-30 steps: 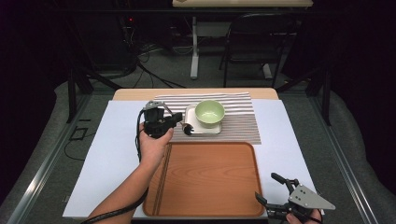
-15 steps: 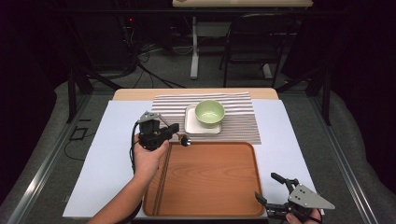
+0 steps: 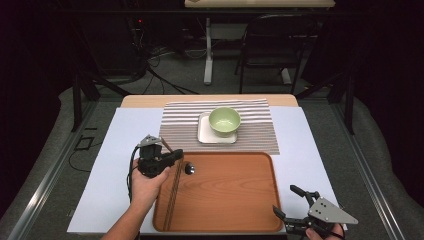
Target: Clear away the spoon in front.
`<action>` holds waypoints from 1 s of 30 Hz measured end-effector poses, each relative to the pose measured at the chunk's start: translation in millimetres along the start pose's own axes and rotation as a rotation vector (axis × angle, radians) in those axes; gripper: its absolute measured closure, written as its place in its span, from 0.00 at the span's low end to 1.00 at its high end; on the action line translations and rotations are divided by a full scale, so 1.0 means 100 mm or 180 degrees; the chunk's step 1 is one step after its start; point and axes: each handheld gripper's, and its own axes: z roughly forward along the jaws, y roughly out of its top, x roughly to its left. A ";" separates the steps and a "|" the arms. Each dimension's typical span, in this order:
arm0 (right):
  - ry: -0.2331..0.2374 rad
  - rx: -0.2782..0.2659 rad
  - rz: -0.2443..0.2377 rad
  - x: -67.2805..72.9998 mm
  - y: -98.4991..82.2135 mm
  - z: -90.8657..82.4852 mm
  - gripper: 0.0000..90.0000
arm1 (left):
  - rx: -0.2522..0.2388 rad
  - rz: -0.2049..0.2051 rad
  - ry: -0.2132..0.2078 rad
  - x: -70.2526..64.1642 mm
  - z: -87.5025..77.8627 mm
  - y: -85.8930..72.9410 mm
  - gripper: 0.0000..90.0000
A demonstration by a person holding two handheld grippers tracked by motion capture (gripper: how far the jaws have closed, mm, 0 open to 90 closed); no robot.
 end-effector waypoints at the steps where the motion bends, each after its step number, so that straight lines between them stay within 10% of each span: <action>1: 0.0001 0.0004 0.0008 0.00 0.00 0.00 0.17 | 0.0015 0.0020 0.0003 0.00 -0.01 -0.03 0.99; 30: -0.0045 0.0017 -0.0002 0.01 0.00 0.01 0.17 | 0.0504 0.0066 -0.0074 -0.07 -0.16 -0.56 0.99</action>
